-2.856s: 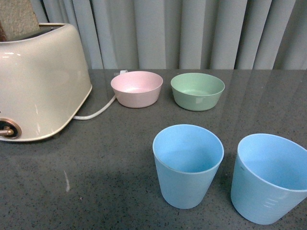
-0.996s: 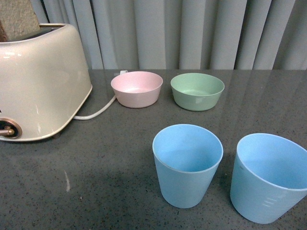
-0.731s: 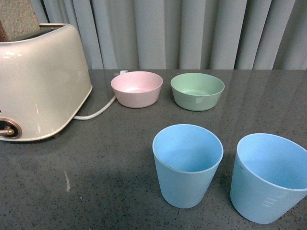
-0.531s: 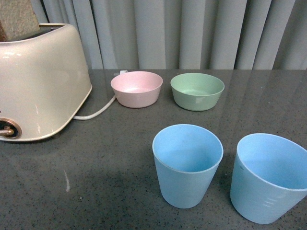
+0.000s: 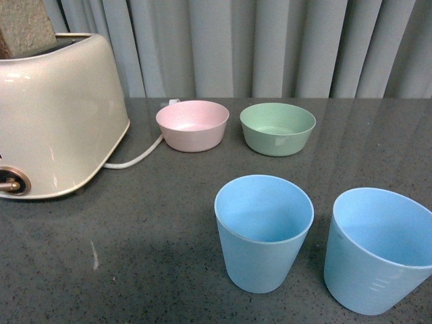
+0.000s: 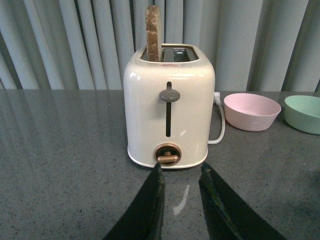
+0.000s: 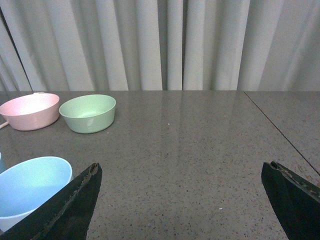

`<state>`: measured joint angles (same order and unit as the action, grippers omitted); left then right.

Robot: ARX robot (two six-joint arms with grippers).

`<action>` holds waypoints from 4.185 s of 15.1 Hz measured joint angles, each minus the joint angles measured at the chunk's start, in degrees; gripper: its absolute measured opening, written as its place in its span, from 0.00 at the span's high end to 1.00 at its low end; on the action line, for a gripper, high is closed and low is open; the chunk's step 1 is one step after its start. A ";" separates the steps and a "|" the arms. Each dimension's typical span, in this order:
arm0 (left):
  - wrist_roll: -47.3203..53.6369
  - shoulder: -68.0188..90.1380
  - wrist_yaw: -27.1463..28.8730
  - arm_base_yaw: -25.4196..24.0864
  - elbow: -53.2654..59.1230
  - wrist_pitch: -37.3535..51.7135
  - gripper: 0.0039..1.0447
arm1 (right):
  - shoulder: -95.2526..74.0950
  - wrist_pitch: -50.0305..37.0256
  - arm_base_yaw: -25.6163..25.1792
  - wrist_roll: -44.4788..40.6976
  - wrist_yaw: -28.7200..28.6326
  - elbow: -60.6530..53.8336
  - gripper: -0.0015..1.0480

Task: Stack blue cups with both arms

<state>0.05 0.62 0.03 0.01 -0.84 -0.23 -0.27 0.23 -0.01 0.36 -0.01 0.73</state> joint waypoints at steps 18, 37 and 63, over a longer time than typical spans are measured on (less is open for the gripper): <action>0.00 0.00 0.00 0.00 0.00 0.00 0.06 | -63.43 10.29 9.62 5.09 -9.51 35.67 0.06; 0.00 0.00 0.00 0.00 0.00 0.00 0.06 | -73.00 16.06 16.87 4.15 -4.33 42.32 0.98; 0.00 0.00 0.00 0.00 0.00 0.00 0.06 | -72.04 15.50 25.53 6.40 -10.47 50.49 0.98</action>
<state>0.05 0.62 0.03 0.01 -0.84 -0.23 -72.31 15.73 25.52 6.76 -10.48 51.22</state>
